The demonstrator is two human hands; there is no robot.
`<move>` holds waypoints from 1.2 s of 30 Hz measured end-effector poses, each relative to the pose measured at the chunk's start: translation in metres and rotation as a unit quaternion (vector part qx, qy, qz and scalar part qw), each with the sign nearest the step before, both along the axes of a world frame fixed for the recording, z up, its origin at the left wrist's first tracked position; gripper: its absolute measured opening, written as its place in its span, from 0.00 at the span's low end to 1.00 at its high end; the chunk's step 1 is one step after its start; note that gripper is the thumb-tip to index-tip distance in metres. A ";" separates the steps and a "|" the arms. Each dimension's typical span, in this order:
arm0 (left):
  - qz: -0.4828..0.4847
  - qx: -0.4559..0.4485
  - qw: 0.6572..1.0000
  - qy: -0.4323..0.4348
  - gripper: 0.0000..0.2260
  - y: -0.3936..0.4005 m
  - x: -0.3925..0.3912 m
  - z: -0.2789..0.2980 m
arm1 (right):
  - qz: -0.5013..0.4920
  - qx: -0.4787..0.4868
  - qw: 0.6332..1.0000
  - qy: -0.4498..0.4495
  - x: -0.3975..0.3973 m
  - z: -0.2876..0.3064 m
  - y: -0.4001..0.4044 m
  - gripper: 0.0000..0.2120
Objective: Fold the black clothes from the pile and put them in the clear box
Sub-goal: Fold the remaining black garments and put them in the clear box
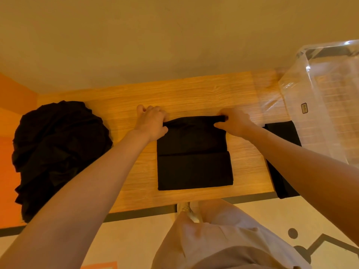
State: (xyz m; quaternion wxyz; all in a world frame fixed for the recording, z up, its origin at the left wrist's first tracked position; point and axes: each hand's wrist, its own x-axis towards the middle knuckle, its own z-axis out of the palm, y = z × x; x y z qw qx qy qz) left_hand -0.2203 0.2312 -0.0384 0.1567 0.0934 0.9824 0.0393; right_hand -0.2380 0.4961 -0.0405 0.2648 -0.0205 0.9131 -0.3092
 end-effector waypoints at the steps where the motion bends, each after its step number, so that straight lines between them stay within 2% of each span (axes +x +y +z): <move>1: 0.021 0.036 0.999 0.007 0.05 -0.003 0.004 0.004 | -0.014 -0.039 0.999 0.006 0.002 0.003 0.001 0.07; 4: 0.080 0.153 0.985 0.013 0.04 -0.011 0.022 0.019 | -0.033 -0.103 0.993 0.039 0.014 0.012 0.007 0.07; 6: 0.086 0.217 0.972 0.026 0.05 -0.016 0.041 0.027 | -0.036 -0.138 0.989 0.047 0.029 0.019 0.013 0.08; 9: 0.076 0.261 0.961 0.043 0.09 -0.019 0.082 0.030 | -0.021 -0.167 0.985 0.042 0.060 0.025 0.027 0.08; 12: 0.004 0.240 0.968 0.075 0.11 -0.019 0.128 0.018 | 0.006 -0.134 0.989 0.059 0.096 0.020 0.042 0.08; 16: -0.038 0.213 0.972 0.086 0.09 -0.018 0.174 -0.007 | 0.114 -0.024 0.980 0.160 0.139 0.000 0.054 0.11; 18: -0.030 0.195 0.976 0.094 0.04 -0.020 0.190 -0.015 | 0.156 0.025 0.969 0.192 0.157 -0.010 0.058 0.11; 20: -0.027 0.179 0.979 0.093 0.09 -0.021 0.204 -0.017 | 0.167 0.054 0.965 0.194 0.169 -0.013 0.061 0.10; 23: -0.001 0.158 0.977 0.143 0.10 -0.022 0.214 -0.015 | 0.163 0.059 0.965 0.195 0.180 -0.008 0.058 0.17; 26: 0.055 0.144 0.970 0.190 0.12 -0.010 0.203 -0.013 | 0.147 0.050 0.958 0.240 0.179 -0.003 0.042 0.19; 28: 0.069 0.147 0.972 0.172 0.16 0.011 0.186 -0.016 | 0.149 0.061 0.954 0.254 0.170 -0.006 0.023 0.22; 30: 0.040 0.140 0.981 0.126 0.22 0.038 0.168 -0.020 | 0.169 0.086 0.949 0.251 0.160 -0.014 -0.001 0.25; 33: -0.013 0.089 0.995 0.048 0.28 0.062 0.158 -0.039 | 0.198 0.137 0.949 0.203 0.153 -0.035 -0.022 0.30; 36: -0.012 0.053 0.998 0.025 0.31 0.047 0.166 -0.063 | 0.144 0.207 0.952 0.174 0.154 -0.057 -0.003 0.36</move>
